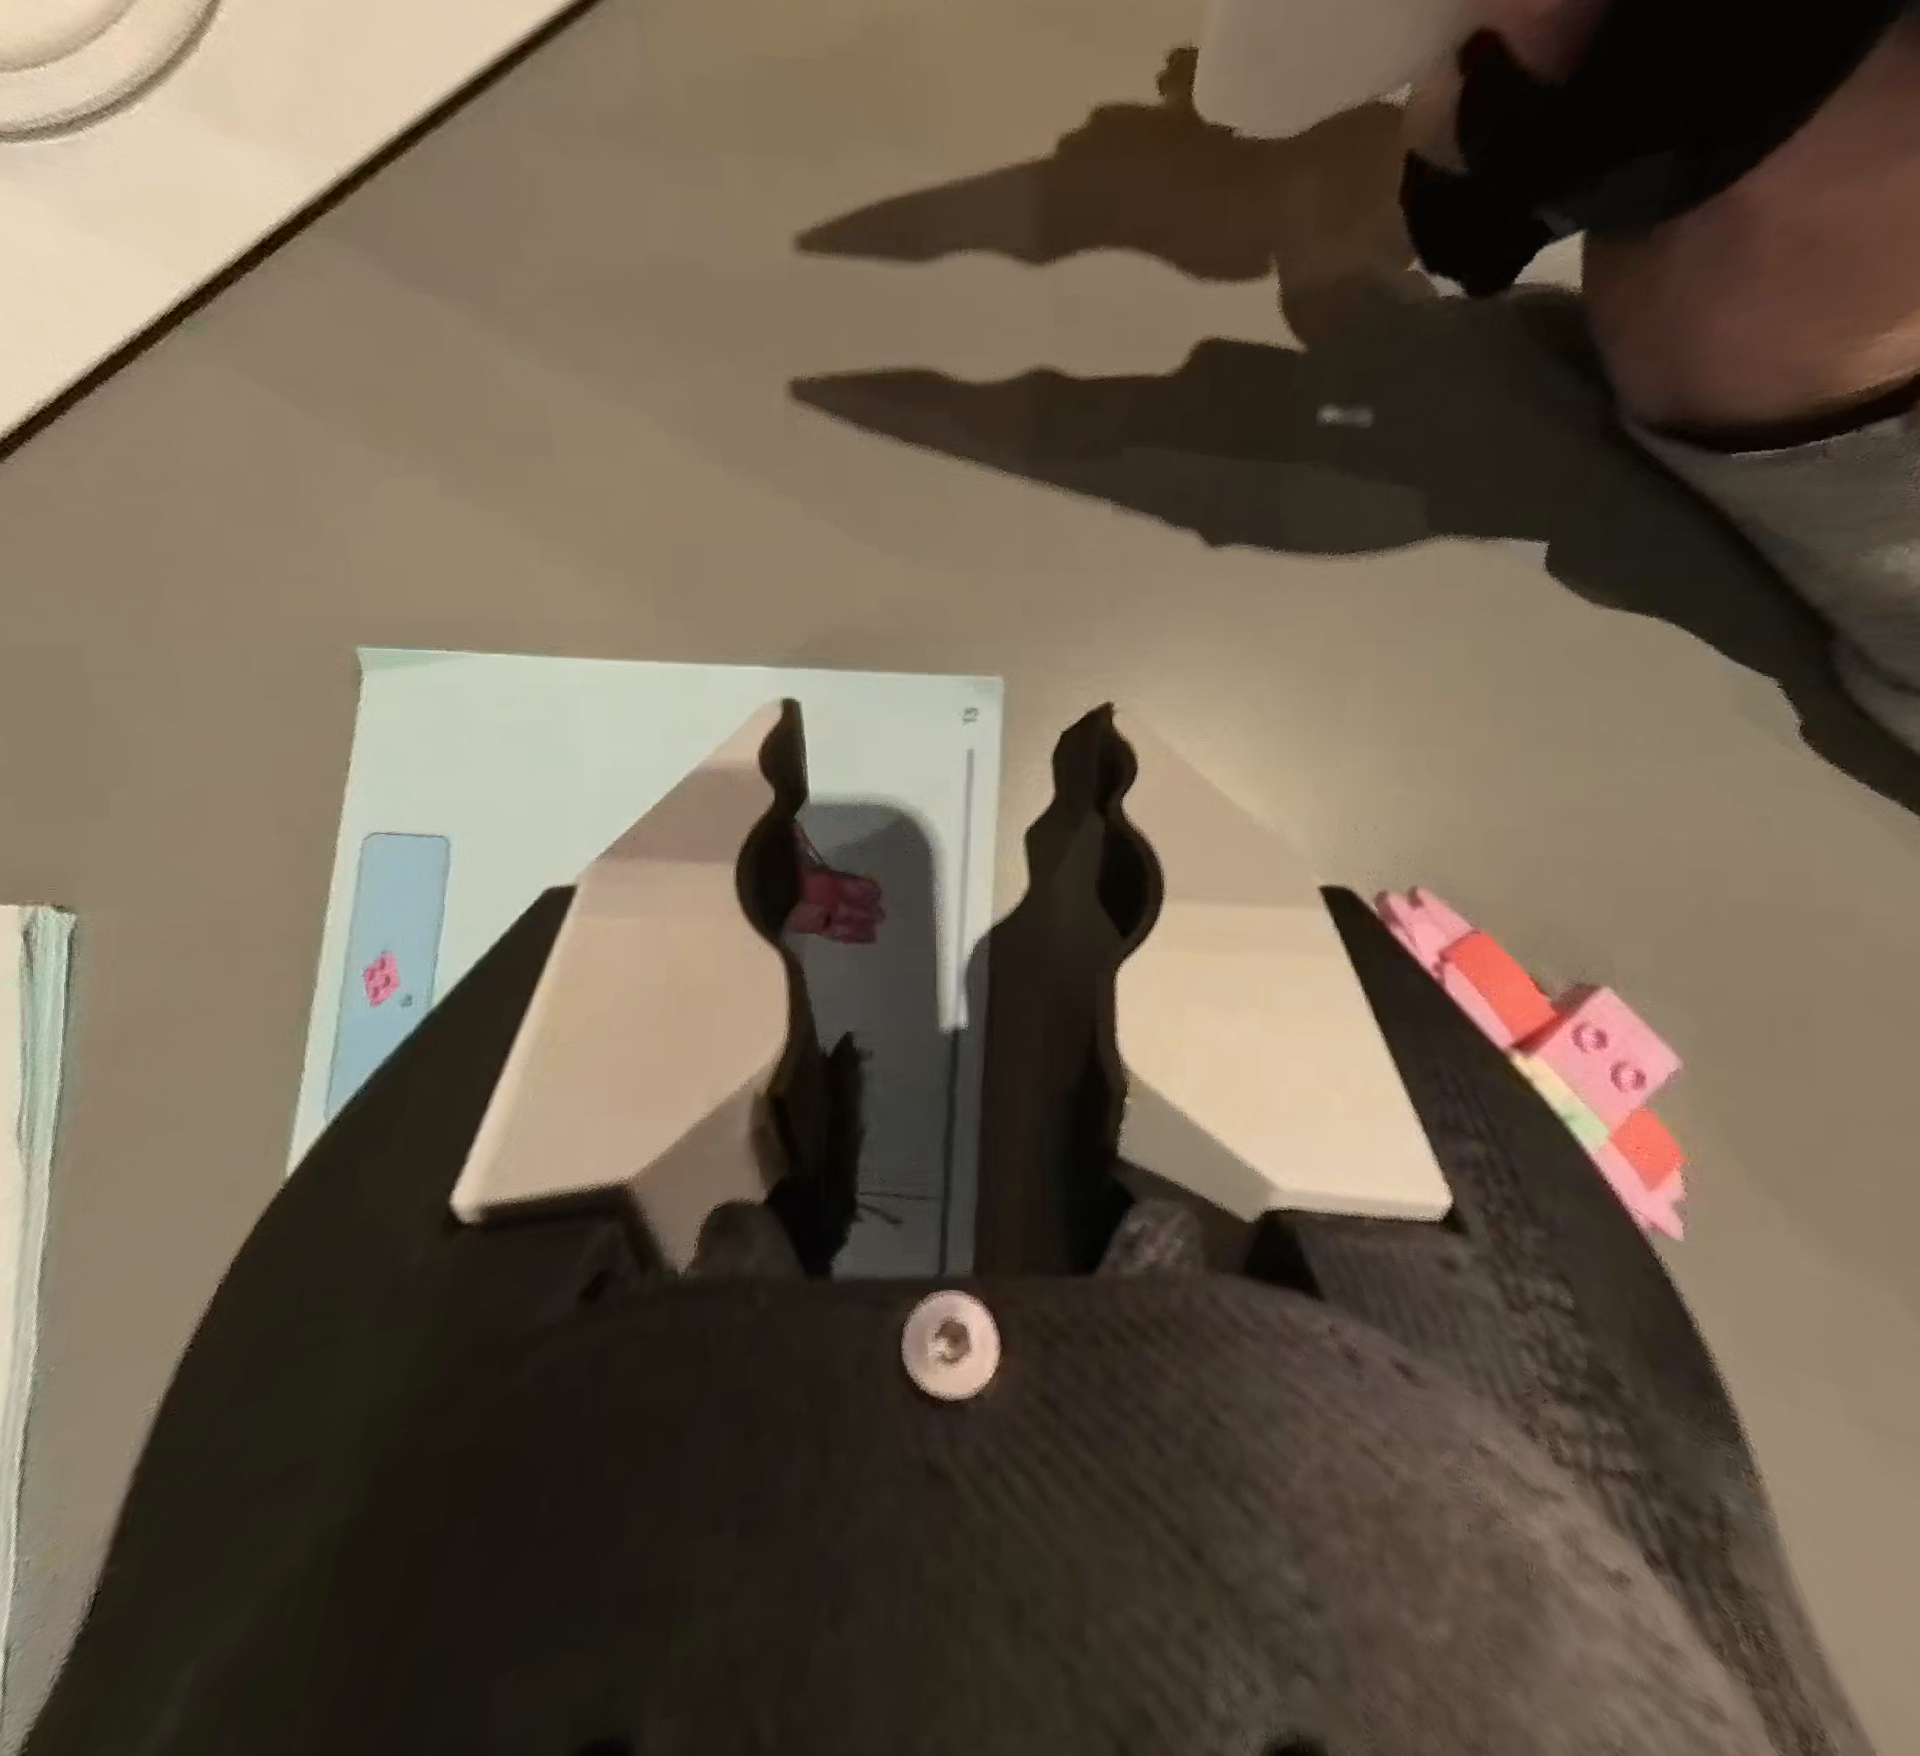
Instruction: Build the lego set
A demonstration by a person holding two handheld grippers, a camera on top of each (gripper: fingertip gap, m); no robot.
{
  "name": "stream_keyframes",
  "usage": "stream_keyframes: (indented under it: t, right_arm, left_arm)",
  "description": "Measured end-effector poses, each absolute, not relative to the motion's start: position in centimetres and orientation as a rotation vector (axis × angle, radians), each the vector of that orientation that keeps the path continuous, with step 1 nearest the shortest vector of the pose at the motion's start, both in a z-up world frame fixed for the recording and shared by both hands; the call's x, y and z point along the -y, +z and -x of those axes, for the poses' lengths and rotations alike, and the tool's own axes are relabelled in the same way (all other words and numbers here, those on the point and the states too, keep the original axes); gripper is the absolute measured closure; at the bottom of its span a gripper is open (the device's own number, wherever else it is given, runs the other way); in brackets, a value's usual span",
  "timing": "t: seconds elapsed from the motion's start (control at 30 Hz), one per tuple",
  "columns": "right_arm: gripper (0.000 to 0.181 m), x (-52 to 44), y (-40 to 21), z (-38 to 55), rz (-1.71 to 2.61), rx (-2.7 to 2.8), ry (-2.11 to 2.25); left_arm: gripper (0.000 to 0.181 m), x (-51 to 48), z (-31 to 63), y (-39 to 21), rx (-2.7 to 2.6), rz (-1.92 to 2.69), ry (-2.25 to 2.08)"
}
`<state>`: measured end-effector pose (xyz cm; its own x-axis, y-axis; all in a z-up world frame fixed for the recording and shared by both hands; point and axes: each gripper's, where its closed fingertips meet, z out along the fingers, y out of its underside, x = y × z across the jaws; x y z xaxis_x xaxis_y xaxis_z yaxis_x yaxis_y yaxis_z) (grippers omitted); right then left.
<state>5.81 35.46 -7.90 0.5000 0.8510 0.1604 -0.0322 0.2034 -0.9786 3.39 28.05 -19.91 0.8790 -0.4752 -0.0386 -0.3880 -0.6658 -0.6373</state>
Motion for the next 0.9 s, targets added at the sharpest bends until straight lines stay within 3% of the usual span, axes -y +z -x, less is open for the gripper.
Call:
stream_keyframes:
  t: [0.23, 0.43, 0.9]
  right_arm:
    - [0.157, -36.2, -7.9, -5.5, 1.227, 0.835, 0.806]
    - [0.155, -35.7, -8.5, -4.5, 1.248, 0.9, 0.864]
    - [0.157, -27.3, -16.2, -4.4, 1.418, 1.78, 1.256]
  left_arm:
    - [0.142, -28.4, -2.5, -19.9, -0.526, 2.342, -0.271]
    - [0.155, -28.5, -2.5, -19.1, -0.328, 2.268, -0.605]
    - [0.156, -28.3, -2.7, -18.9, -0.347, 2.256, -0.683]
